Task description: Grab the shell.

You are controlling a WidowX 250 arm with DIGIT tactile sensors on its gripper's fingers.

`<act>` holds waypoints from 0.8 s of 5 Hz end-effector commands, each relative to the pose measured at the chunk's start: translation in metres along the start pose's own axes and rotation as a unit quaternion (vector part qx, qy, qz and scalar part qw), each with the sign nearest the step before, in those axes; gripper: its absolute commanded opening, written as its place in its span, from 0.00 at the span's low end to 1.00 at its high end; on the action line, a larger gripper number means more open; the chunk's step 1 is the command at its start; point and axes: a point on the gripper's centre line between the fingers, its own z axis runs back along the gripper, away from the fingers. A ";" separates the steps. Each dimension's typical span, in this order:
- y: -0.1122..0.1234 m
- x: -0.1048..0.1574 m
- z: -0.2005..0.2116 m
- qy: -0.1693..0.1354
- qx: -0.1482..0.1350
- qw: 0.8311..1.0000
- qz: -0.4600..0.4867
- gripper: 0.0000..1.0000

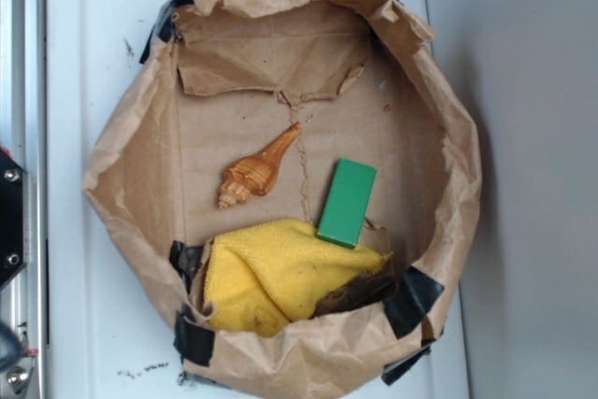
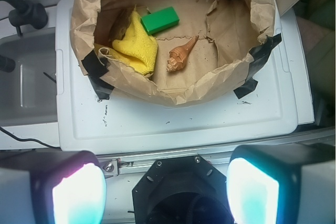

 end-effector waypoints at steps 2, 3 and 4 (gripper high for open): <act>-0.006 0.044 0.002 -0.009 0.042 0.992 0.120 1.00; -0.013 0.076 -0.004 -0.032 0.051 0.981 0.187 1.00; -0.009 0.112 -0.029 -0.034 0.054 0.974 0.218 1.00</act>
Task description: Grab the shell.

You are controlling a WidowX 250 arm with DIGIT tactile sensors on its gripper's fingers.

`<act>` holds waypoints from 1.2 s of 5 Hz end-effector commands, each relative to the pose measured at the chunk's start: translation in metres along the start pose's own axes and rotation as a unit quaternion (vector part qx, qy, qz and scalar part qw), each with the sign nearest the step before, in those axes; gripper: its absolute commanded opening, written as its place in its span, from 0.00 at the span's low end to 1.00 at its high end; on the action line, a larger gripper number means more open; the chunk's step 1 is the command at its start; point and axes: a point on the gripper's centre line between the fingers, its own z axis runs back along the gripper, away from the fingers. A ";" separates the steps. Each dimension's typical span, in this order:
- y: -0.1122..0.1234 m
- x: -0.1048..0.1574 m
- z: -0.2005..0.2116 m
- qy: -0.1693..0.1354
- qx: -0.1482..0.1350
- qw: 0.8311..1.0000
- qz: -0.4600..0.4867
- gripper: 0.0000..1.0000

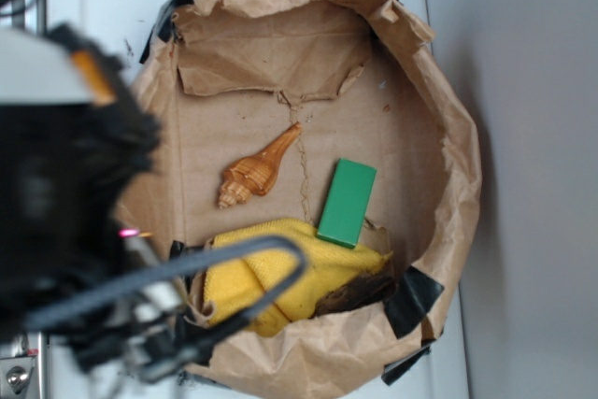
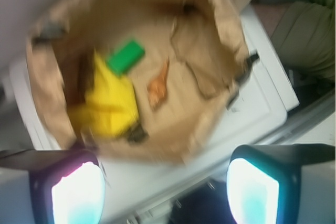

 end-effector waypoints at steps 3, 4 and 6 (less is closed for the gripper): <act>-0.015 0.034 -0.013 -0.018 -0.010 0.999 0.026 1.00; -0.016 0.058 -0.066 -0.034 0.006 0.999 -0.011 1.00; -0.007 0.050 -0.134 -0.037 0.030 0.996 -0.069 1.00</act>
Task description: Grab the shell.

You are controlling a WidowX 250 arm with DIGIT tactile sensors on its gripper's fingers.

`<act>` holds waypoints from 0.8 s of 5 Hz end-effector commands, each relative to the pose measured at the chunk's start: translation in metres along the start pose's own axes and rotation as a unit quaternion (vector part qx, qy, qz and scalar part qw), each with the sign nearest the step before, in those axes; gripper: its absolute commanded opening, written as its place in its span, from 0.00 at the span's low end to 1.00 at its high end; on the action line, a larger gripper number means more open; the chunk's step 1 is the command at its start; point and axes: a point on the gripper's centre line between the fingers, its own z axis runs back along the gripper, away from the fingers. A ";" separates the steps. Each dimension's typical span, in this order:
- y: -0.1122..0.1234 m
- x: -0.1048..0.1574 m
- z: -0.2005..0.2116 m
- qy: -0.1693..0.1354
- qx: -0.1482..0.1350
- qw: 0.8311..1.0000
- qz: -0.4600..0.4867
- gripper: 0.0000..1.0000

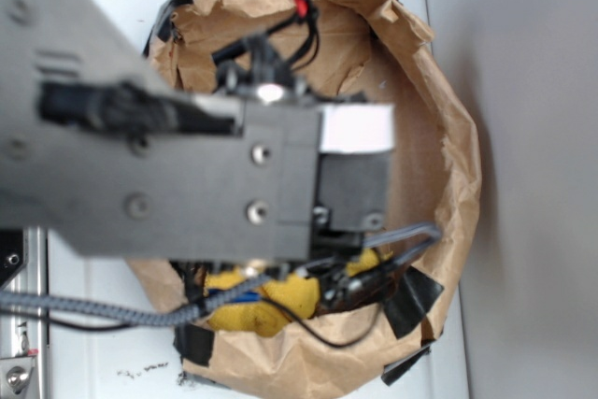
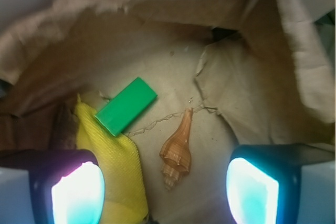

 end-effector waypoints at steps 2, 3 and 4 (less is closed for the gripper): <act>0.028 -0.012 -0.054 0.015 0.017 0.999 -0.044 1.00; 0.030 -0.016 -0.060 0.009 -0.005 1.000 -0.020 1.00; 0.025 -0.016 -0.066 0.009 -0.030 0.999 0.018 1.00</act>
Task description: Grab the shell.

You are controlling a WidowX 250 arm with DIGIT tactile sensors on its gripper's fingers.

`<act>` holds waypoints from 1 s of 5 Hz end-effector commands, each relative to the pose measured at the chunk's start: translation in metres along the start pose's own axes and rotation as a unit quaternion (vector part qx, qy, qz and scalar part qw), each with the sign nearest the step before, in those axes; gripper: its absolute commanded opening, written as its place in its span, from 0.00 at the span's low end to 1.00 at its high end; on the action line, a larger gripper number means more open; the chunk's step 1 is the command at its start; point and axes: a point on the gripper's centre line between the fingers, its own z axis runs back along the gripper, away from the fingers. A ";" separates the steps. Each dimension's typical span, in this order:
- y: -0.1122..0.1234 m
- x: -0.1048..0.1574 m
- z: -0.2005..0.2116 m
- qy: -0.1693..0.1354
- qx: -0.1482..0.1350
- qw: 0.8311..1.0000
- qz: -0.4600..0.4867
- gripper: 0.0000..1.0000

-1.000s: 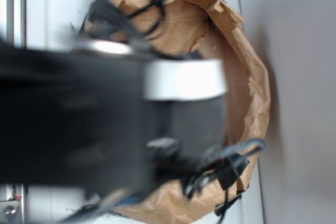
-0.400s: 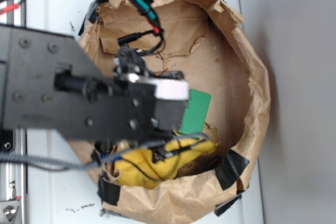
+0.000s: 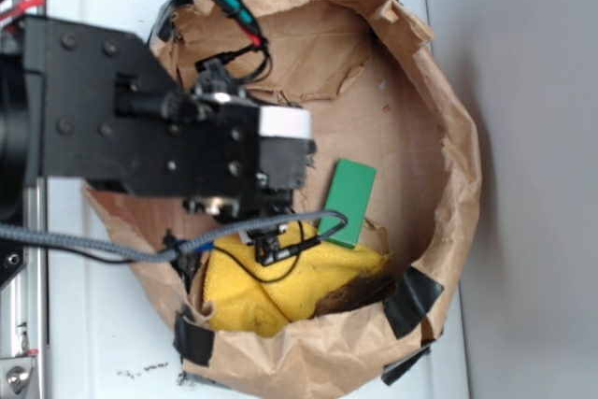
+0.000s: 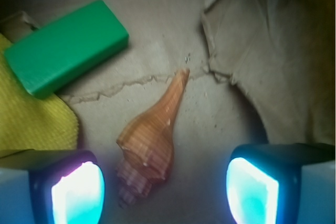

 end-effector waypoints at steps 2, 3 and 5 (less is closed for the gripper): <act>-0.021 0.008 -0.029 0.011 -0.014 0.997 0.070 1.00; -0.027 0.007 -0.030 -0.005 0.009 0.999 0.047 0.32; -0.023 0.004 -0.012 -0.023 -0.005 0.999 0.037 0.00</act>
